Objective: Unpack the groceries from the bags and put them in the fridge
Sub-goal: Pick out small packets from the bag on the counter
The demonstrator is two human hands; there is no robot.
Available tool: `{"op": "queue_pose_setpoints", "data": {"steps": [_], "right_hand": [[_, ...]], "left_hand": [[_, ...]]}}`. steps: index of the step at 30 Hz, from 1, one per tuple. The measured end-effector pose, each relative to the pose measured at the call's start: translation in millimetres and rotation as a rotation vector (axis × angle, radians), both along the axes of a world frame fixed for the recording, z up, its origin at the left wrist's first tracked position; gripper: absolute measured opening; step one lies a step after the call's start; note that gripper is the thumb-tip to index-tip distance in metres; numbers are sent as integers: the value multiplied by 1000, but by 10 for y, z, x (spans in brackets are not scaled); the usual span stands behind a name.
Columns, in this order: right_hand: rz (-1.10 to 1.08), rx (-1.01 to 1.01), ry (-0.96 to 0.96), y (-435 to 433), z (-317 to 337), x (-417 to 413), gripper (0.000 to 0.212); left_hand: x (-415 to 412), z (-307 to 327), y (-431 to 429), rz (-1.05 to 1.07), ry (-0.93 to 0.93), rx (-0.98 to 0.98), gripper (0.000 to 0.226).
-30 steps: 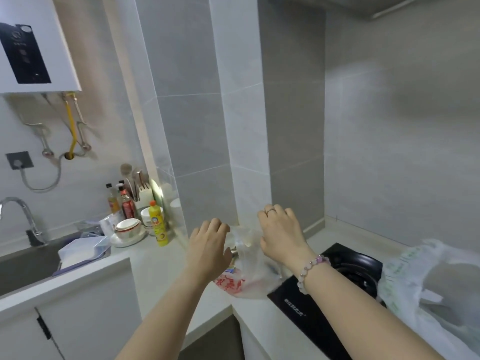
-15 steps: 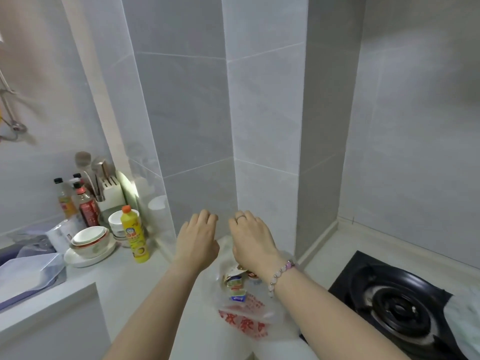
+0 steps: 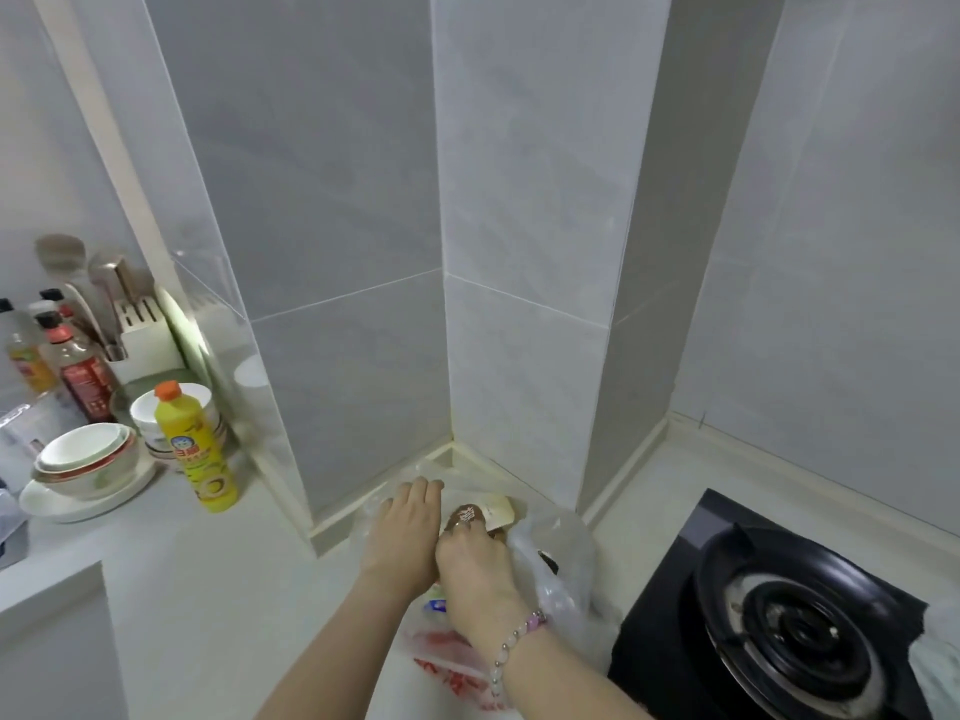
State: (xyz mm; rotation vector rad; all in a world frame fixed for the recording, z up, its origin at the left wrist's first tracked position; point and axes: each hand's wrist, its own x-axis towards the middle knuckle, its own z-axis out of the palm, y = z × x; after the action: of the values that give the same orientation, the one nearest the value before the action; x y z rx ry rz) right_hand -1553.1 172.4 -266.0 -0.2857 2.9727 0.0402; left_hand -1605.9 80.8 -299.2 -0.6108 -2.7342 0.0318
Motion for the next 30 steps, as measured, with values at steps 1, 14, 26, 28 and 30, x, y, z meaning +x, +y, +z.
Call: {"op": "queue_pose_setpoints", "data": {"steps": [1,14,26,28,30], "right_hand": [[0,19,-17,5,-48,-20,37],[-107,-133,-243,103,-570,-433,38],[-203,-349,-193,28,-981,-477,45],[-189,-347,-195,19,-1019,-491,43],[-167,-320,-203,-7,-1037,-483,45]], "left_hand": [[-18,-12,2,10,-22,-4,64],[-78,-409,69,105,-722,78,33],[-193,-610,10,144,-728,211,37],[-189,-596,-2,144,-722,243,38],[-188,-582,-19,142,-718,256,40]]}}
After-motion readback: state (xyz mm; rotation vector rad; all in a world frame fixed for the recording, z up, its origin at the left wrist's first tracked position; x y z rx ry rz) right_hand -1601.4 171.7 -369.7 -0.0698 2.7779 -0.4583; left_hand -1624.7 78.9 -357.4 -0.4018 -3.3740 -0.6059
